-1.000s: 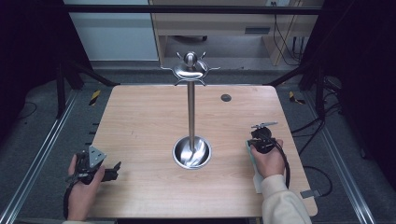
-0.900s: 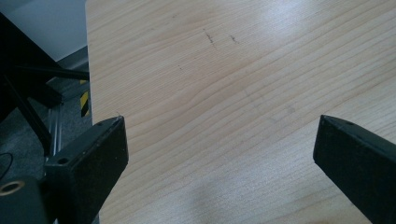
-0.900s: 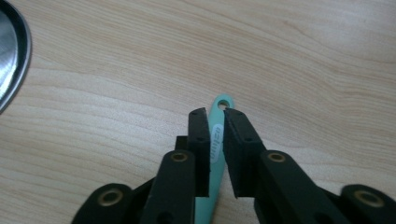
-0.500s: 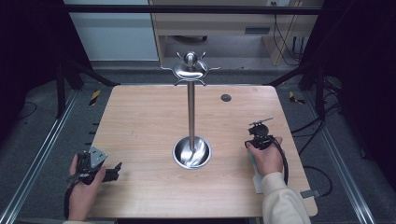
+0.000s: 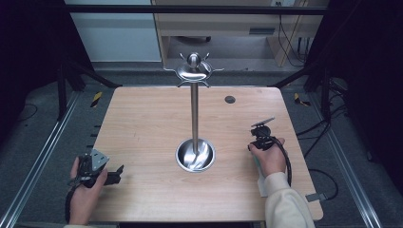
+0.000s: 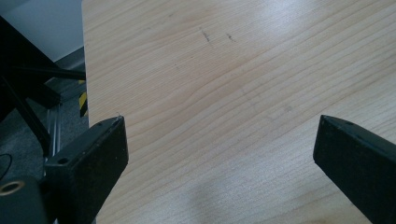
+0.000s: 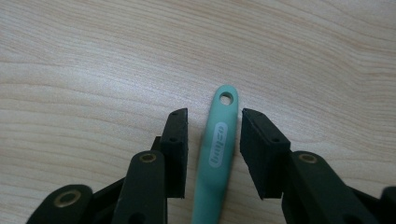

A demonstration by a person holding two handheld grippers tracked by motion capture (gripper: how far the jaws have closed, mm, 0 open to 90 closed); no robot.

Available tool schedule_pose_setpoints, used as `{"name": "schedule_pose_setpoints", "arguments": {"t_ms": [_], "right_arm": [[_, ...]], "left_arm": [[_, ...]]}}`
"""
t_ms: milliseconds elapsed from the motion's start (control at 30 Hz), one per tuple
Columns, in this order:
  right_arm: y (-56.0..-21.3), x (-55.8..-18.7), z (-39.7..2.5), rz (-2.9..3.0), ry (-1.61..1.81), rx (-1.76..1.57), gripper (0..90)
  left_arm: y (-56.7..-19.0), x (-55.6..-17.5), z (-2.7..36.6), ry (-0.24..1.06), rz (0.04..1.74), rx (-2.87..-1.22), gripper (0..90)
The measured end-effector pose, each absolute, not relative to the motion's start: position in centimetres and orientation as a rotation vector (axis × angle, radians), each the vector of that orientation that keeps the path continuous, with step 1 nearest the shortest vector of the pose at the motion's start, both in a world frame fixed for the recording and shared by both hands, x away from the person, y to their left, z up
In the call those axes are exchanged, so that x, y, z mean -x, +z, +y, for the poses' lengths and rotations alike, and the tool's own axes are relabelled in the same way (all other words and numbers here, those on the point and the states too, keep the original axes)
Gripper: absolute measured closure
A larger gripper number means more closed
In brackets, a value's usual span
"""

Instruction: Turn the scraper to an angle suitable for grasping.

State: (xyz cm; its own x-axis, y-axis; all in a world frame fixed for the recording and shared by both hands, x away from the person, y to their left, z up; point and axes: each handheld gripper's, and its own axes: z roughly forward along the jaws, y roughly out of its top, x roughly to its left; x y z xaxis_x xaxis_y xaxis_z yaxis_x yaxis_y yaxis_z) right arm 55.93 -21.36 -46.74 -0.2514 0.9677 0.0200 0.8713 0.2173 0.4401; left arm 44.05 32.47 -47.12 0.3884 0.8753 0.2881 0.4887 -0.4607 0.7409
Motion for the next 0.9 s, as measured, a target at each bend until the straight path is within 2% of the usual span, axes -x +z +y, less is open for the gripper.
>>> {"name": "schedule_pose_setpoints", "arguments": {"t_ms": [900], "right_arm": [[-47.24, -55.89, -21.52, 2.234, 0.518, -1.772, 69.1]], "left_arm": [[-47.15, -44.06, 32.35, 0.909, 1.159, -2.103, 2.9]]}}
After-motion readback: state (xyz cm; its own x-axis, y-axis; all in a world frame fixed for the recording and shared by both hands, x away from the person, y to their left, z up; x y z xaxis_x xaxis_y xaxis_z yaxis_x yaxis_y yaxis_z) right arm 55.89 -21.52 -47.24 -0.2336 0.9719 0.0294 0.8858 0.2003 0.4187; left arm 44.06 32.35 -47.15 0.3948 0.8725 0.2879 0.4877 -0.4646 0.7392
